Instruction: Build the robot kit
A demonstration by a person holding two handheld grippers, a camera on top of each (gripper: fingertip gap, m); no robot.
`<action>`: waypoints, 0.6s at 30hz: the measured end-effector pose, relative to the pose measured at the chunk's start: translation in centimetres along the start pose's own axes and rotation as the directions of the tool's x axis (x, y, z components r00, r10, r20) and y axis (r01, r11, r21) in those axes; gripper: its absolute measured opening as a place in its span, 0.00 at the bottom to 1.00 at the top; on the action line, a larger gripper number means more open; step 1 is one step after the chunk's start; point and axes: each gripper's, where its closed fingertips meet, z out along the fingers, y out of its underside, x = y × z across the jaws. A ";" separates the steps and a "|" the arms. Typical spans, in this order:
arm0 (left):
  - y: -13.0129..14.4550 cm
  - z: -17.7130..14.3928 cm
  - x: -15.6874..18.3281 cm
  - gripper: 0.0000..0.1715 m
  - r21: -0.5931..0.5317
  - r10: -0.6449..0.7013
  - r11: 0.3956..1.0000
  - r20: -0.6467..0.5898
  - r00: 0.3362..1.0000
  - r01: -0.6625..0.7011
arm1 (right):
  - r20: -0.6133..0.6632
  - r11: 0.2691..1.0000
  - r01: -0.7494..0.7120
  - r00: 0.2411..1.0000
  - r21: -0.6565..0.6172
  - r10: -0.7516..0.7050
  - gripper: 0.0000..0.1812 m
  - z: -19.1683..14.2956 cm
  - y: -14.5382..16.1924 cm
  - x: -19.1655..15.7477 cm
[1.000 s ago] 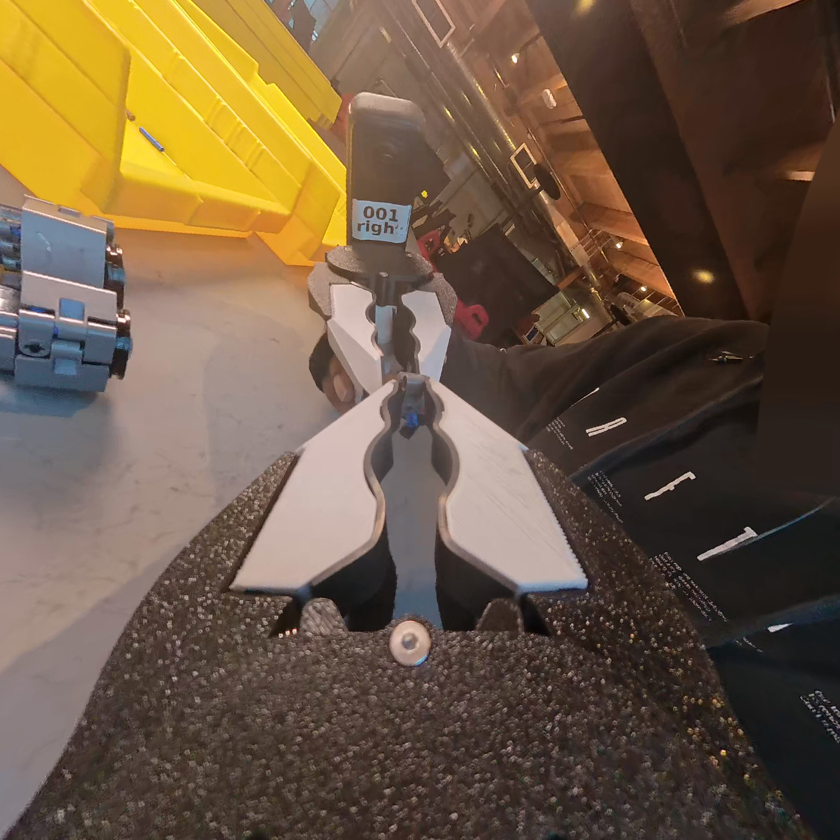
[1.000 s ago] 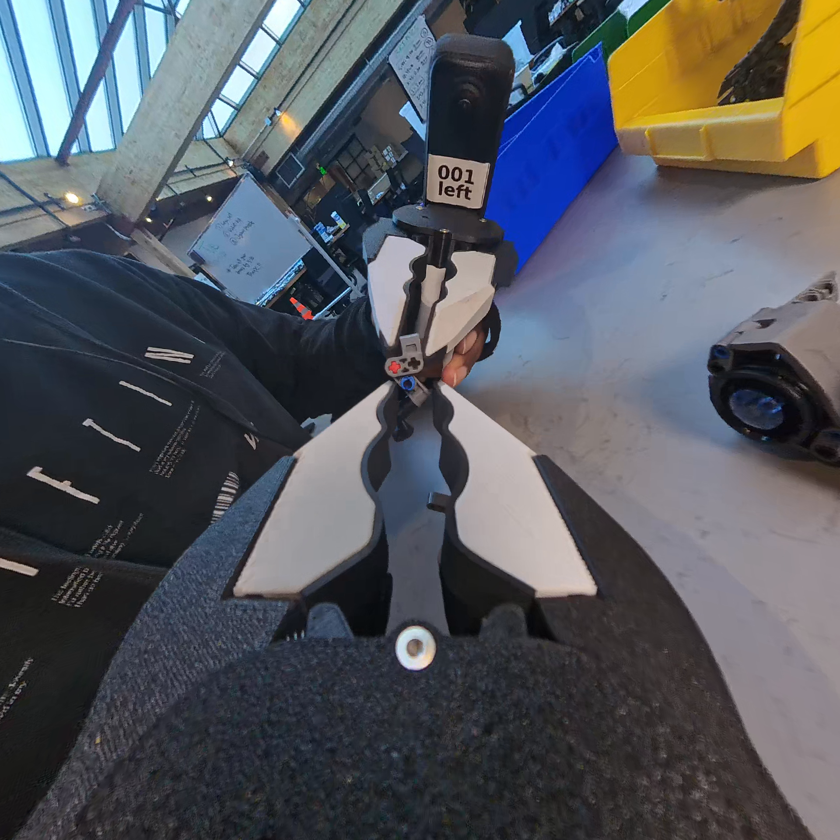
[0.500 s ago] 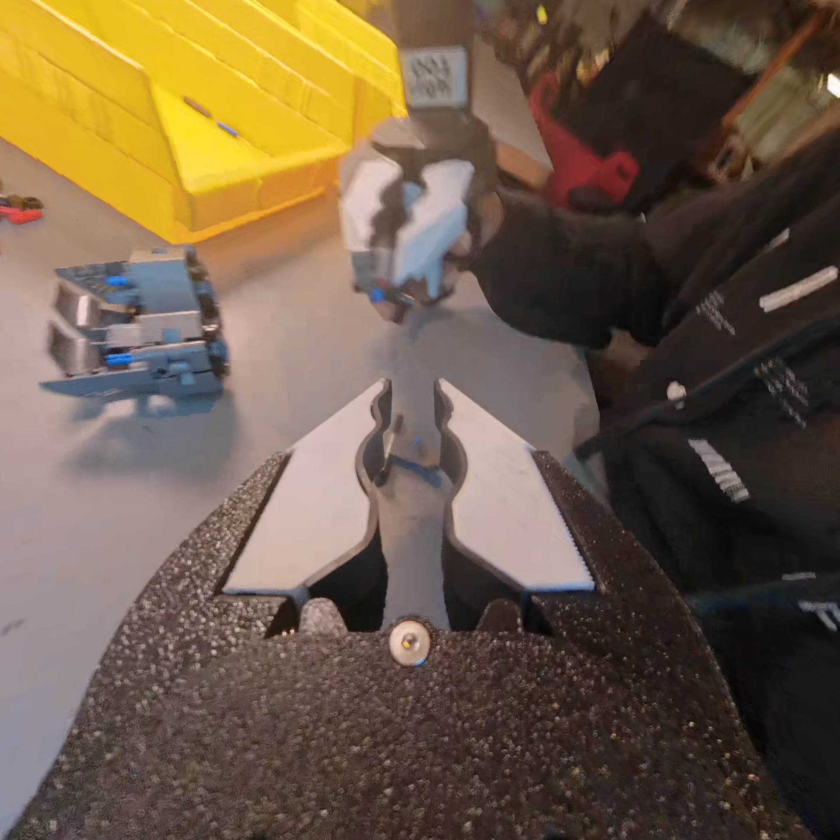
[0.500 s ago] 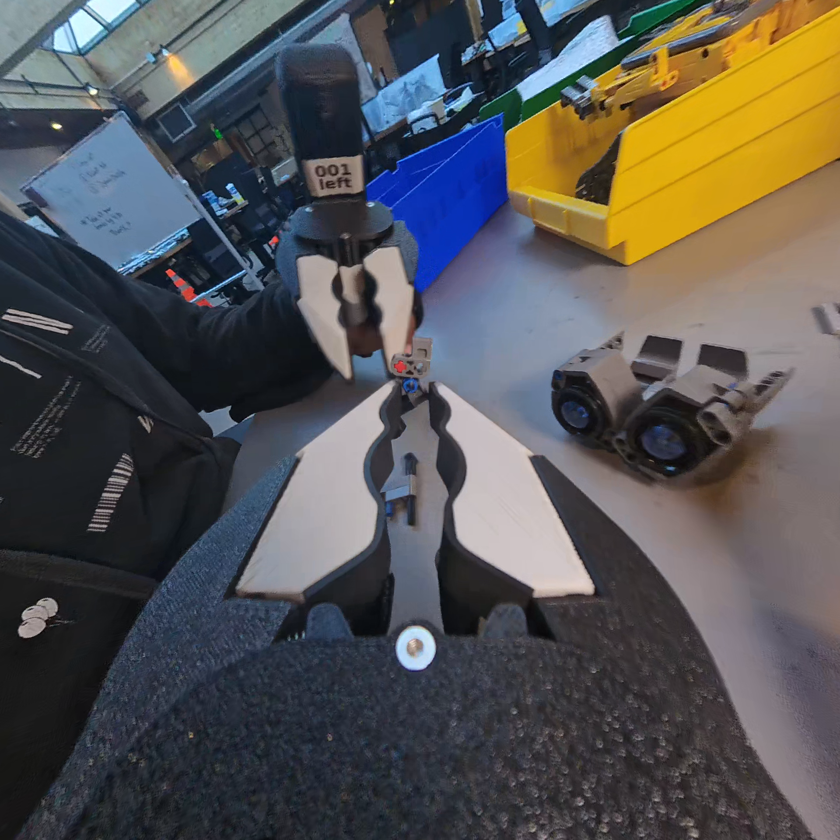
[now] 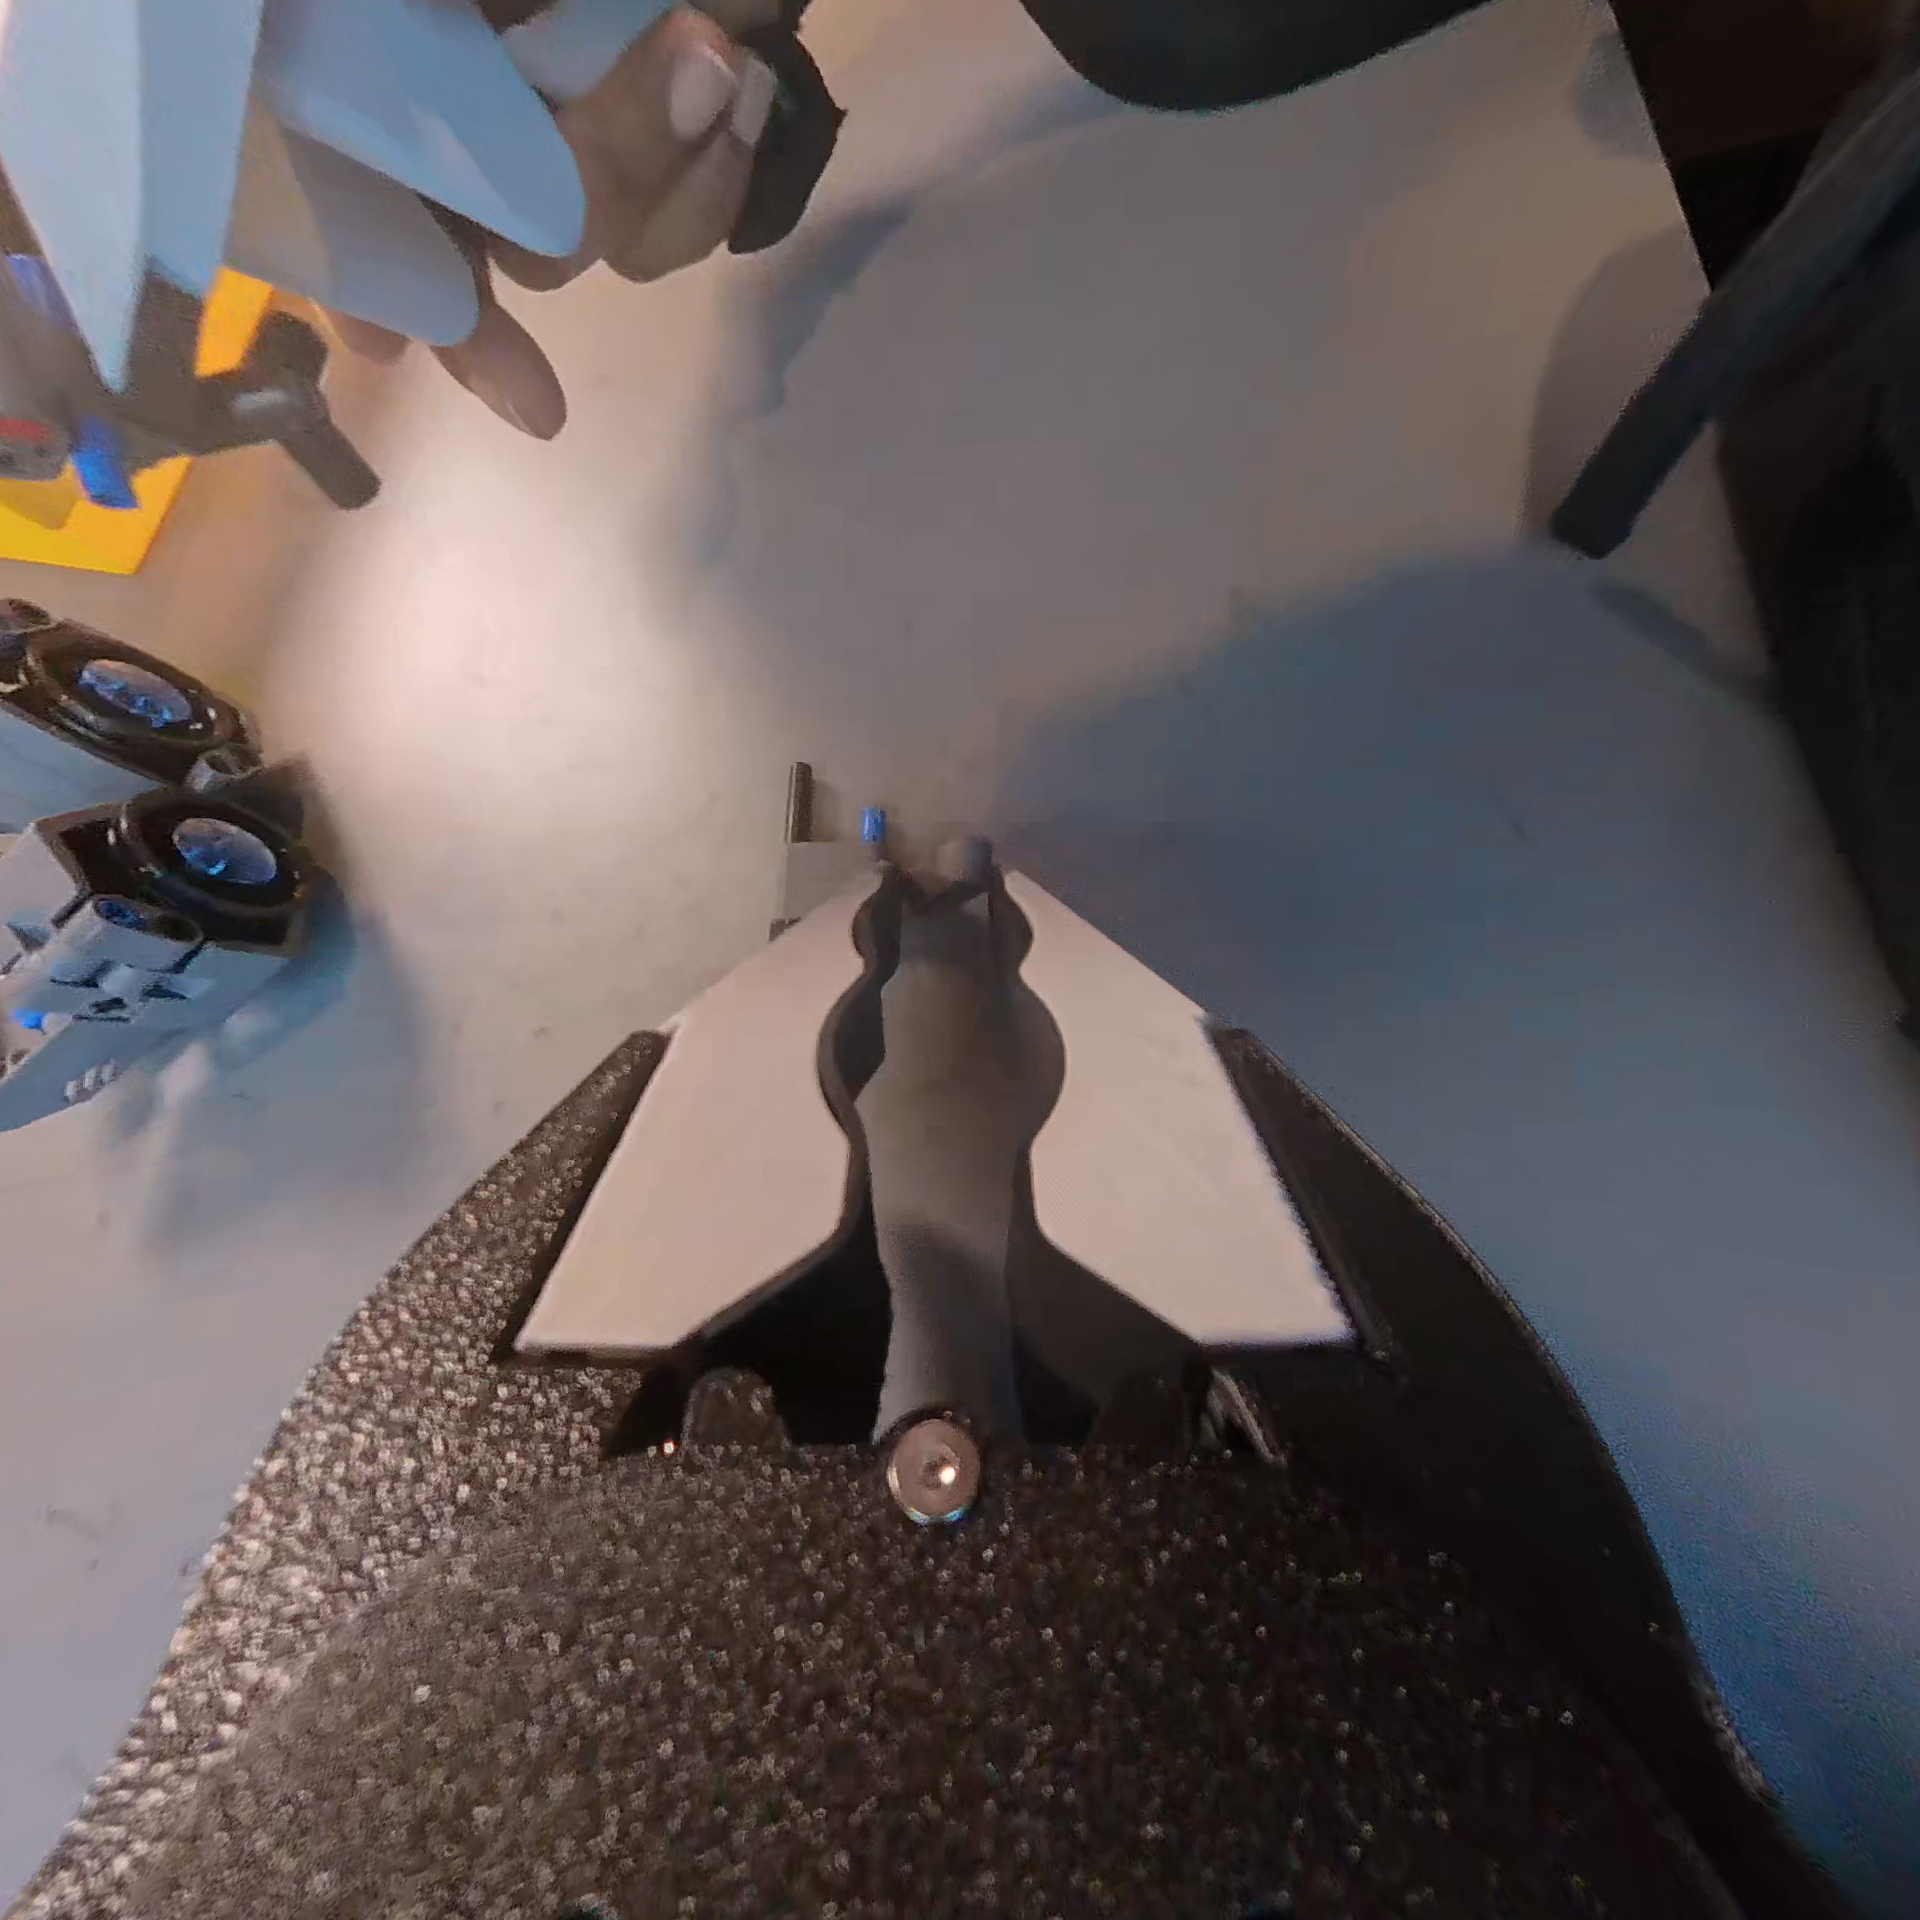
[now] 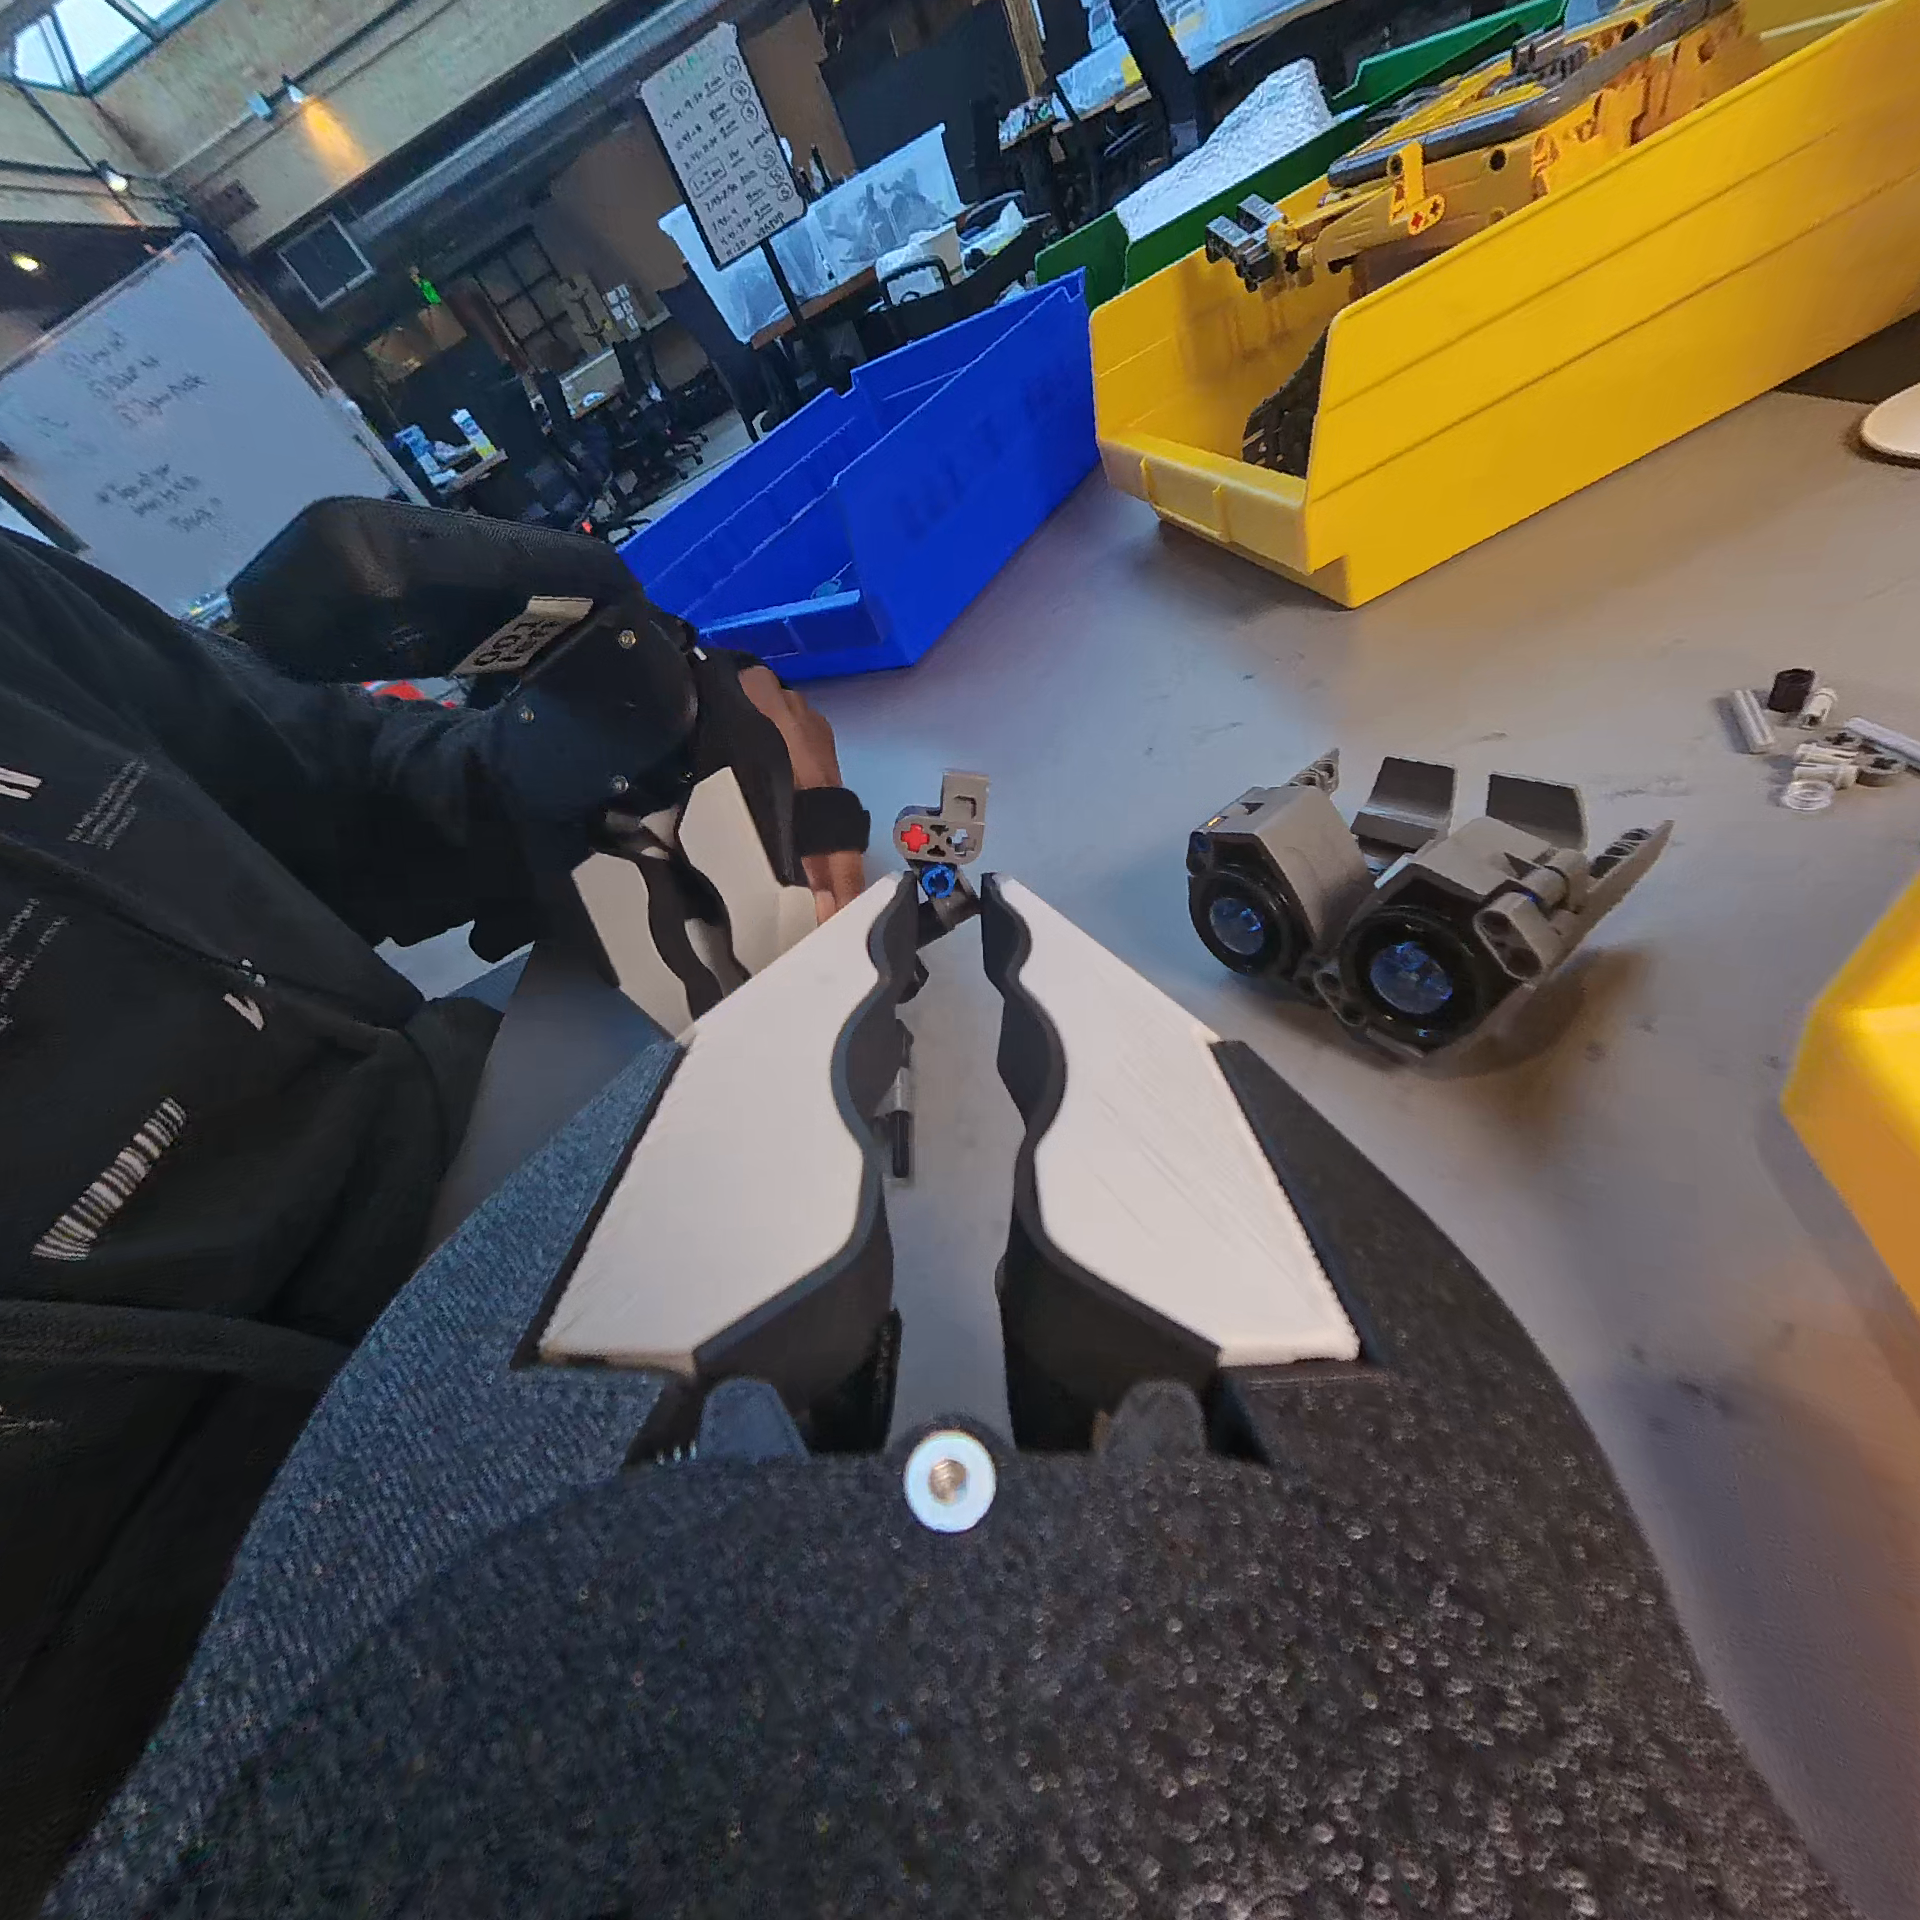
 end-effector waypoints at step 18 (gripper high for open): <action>-8.3 -8.5 -2.6 0.04 0.295 -0.368 0.388 -0.819 0.441 0.873 | 0.234 0.966 0.235 0.938 0.112 -0.255 0.06 1.3 -1.1 -7.7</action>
